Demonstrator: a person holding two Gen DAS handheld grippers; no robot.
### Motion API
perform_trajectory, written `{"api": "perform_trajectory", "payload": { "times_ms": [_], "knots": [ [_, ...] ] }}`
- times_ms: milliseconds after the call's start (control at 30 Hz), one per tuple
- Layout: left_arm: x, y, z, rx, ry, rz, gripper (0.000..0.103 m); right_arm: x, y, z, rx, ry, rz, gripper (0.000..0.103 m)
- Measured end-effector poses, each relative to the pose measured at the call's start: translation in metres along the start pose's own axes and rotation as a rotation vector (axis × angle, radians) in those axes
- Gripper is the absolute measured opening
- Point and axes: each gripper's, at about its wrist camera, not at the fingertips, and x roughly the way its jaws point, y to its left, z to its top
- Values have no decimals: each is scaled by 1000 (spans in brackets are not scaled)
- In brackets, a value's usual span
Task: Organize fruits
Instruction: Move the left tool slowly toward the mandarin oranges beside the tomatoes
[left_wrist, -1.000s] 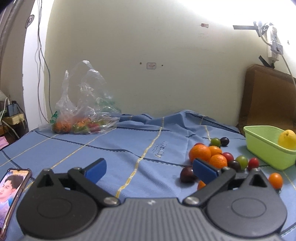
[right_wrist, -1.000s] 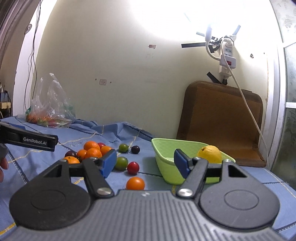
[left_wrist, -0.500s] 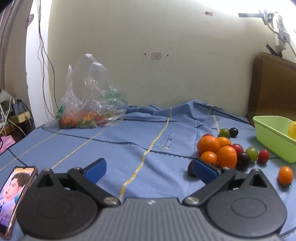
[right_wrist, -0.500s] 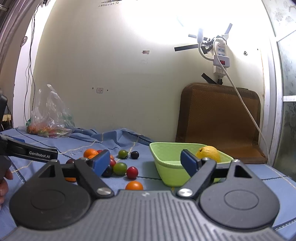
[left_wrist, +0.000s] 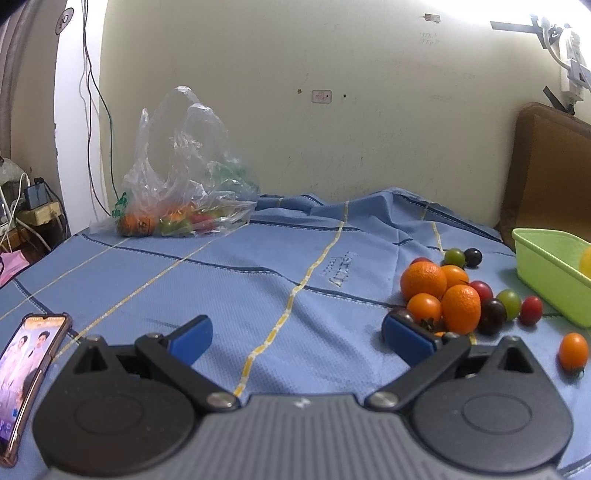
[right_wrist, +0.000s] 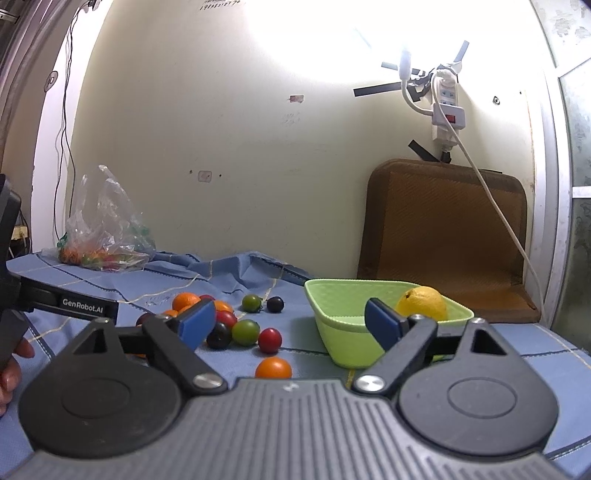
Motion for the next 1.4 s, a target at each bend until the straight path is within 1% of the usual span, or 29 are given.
{"api": "perform_trajectory", "payload": {
  "times_ms": [100, 300, 600, 800, 967, 1267, 1400],
  "knots": [
    [0, 0, 0, -4, 0, 13, 103, 1, 0, 0, -6, 7, 4, 93],
    [-1, 1, 0, -9, -1, 15, 103, 3, -1, 0, -3, 16, 7, 96],
    [-2, 3, -1, -20, -1, -5, 103, 7, -1, 0, 8, 47, 0, 98],
    [-4, 6, -1, -43, -18, -45, 103, 6, -1, 0, 10, 49, 8, 98],
    [-7, 10, -2, -68, -31, -86, 103, 7, 0, 0, -3, 57, 34, 98],
    [-9, 12, -4, -89, -35, -128, 103, 4, 0, 0, -8, 38, 35, 98],
    [-9, 12, -4, -89, -32, -150, 103, 3, 2, 0, -12, 28, 12, 98]
  ]
}}
